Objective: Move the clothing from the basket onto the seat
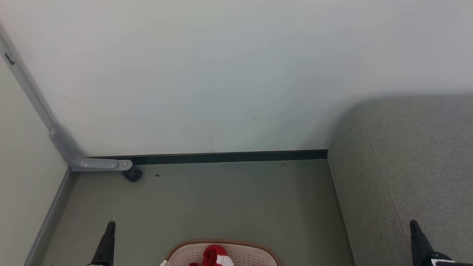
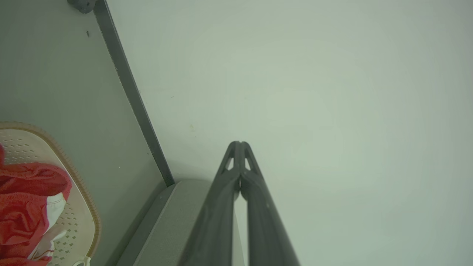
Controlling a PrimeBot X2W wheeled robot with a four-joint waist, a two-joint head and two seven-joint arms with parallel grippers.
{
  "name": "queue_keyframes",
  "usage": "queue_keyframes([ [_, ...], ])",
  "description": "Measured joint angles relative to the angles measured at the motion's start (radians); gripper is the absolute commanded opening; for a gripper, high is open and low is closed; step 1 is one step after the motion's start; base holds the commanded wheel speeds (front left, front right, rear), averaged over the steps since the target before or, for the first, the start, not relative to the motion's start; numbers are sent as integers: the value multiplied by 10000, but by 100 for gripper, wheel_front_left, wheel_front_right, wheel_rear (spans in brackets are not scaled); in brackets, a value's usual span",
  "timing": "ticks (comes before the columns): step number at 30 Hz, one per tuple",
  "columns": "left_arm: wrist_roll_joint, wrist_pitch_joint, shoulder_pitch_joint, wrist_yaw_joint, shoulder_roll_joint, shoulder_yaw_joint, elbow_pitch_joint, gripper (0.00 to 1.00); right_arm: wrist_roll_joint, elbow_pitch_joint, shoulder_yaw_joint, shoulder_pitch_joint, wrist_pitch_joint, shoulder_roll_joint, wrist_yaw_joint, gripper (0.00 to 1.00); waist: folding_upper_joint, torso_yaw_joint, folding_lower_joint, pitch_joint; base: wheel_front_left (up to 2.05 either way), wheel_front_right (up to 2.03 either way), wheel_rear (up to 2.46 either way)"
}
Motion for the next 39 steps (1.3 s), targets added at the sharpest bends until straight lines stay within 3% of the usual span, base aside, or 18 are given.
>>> queue_keyframes([
  [6,0,0,0,0,0,0,0,0,0,0,0,0,0,0,0,0,0,0,0,0,0,0,0],
  [7,0,0,0,0,0,0,0,100,0,0,0,0,0,0,0,100,0,0,0,0,0,0,0],
  [24,10,-368,377,15,-105,-332,453,100,-140,370,58,447,-153,161,-17,100,0,-15,0,-12,0,0,0],
  [39,1085,-989,123,15,-12,-729,472,100,-1526,293,468,384,-750,-182,-15,100,0,-13,0,-61,0,0,0],
])
